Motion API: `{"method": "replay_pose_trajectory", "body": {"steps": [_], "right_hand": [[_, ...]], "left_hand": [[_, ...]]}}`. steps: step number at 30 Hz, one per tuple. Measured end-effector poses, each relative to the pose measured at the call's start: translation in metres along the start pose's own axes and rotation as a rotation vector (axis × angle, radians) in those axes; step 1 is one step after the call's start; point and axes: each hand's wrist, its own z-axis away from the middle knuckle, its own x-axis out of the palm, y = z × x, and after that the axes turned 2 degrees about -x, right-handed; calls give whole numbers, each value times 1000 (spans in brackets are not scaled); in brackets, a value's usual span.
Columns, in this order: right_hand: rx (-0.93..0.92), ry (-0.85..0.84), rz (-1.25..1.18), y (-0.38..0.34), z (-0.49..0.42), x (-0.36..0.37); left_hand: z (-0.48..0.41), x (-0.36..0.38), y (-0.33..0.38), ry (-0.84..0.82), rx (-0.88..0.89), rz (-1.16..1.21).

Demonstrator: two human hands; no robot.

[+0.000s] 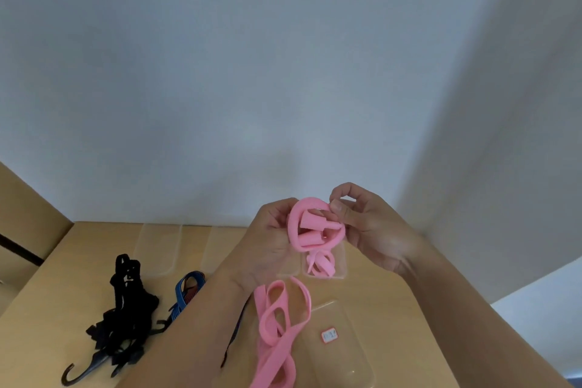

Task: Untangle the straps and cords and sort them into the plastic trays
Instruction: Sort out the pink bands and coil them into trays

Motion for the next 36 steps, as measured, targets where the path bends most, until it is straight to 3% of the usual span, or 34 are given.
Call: {"method": "replay_pose_trajectory", "body": {"steps": [5, 12, 16, 19, 24, 29, 36], "right_hand": [[-83, 125, 290, 10, -6, 9], [-268, 373, 721, 22, -1, 25], [-350, 323, 976, 26, 2, 33], [-368, 382, 1005, 27, -1, 35], [-429, 430, 1252, 35, -10, 50], [-446, 468, 1382, 45, -17, 60], [-389, 549, 1250, 47, -13, 56]], "left_hand": [[-8, -12, -6, -54, -102, 213], [-22, -26, -19, -9, -304, 277], [-29, -29, -14, -66, -328, 182], [-30, -34, -9, -109, -327, 136], [-27, -45, 8, -161, -418, 374], [-27, -41, -2, -18, -243, 56], [-16, -50, -5, 11, -117, -214]]}}
